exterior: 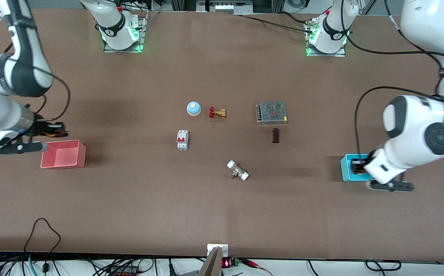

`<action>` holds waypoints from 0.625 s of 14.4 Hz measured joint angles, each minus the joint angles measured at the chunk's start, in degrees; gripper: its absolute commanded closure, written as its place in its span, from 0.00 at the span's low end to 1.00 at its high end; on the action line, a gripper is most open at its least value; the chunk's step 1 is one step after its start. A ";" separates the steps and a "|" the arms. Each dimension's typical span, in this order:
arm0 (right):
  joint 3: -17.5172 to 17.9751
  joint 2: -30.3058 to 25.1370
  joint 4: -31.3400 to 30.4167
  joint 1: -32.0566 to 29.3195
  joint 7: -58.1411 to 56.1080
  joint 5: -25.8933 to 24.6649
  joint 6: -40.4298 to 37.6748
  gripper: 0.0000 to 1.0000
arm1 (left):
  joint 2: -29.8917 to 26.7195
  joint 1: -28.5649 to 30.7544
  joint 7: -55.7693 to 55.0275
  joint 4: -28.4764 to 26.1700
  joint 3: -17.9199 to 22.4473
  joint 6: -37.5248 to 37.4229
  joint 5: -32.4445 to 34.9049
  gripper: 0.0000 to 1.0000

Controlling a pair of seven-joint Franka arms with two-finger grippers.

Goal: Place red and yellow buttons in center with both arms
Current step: 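Lift both buttons out of the boxes and carry them toward the table center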

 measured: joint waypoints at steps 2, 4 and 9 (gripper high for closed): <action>3.17 0.93 -1.75 3.25 7.51 -0.07 1.76 0.85 | 2.99 -5.17 -6.43 1.78 -0.13 0.64 -0.02 0.64; 3.82 3.26 -3.83 6.86 12.25 -0.61 7.12 0.85 | 6.10 -9.50 -12.13 4.27 -0.19 0.80 -0.02 0.64; 3.79 11.65 -5.62 10.57 19.24 -6.85 18.44 0.85 | 11.58 -15.15 -19.82 5.56 -0.15 7.27 -0.02 0.64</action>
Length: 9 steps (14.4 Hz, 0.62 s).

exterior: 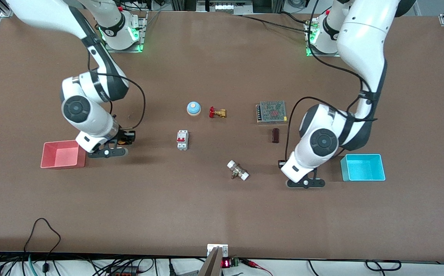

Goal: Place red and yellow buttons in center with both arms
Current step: 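Lift both buttons out of the boxes and carry them toward the table center, then lower the buttons onto the table and open both grippers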

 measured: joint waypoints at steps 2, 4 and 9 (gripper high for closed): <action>-0.01 2.48 0.01 0.61 3.28 -2.93 1.11 0.84 | 1.44 -0.90 -1.57 0.01 0.00 1.90 0.00 0.64; -0.03 3.57 0.04 0.82 4.53 -3.59 1.35 0.81 | 2.53 -1.34 -2.36 0.02 0.00 2.63 0.00 0.64; -0.10 4.05 0.05 0.82 5.10 -3.59 2.19 0.59 | 4.52 -2.33 -3.00 -0.73 0.01 6.52 0.00 0.00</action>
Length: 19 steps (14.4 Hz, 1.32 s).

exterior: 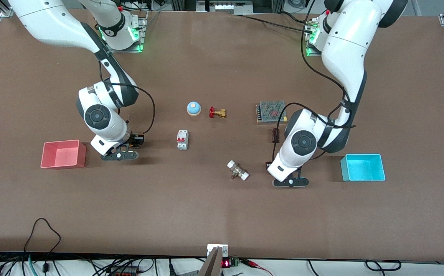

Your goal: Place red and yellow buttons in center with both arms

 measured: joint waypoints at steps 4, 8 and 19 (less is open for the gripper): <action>-0.01 0.62 0.00 0.00 0.17 0.00 0.18 0.39 | -0.10 -0.19 -0.06 -0.13 0.14 -0.33 0.00 0.00; -0.06 1.00 0.06 -0.01 0.30 0.00 0.63 0.00 | -4.54 -0.01 -0.11 1.57 1.06 -8.57 0.00 0.00; -3.64 -10.02 13.69 -5.36 -4.65 16.27 -16.47 0.00 | -23.95 9.45 15.71 4.86 3.10 -29.55 1.48 0.00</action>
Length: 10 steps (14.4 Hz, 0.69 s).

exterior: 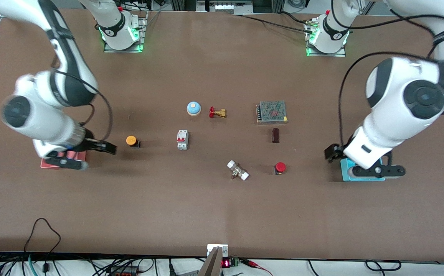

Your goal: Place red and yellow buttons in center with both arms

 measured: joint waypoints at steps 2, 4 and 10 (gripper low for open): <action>-2.92 -4.42 2.51 -0.94 -4.66 0.27 -5.49 0.00 | -1.80 1.65 5.26 1.14 0.11 -4.98 0.16 0.00; -5.58 -8.81 3.30 -1.45 -9.49 0.31 -9.25 0.00 | -2.95 4.48 10.24 1.39 0.15 -6.23 0.26 0.00; -7.13 -16.57 3.08 -1.47 -11.94 0.32 -19.51 0.00 | -5.82 12.28 17.49 -3.87 0.13 -6.43 0.27 0.00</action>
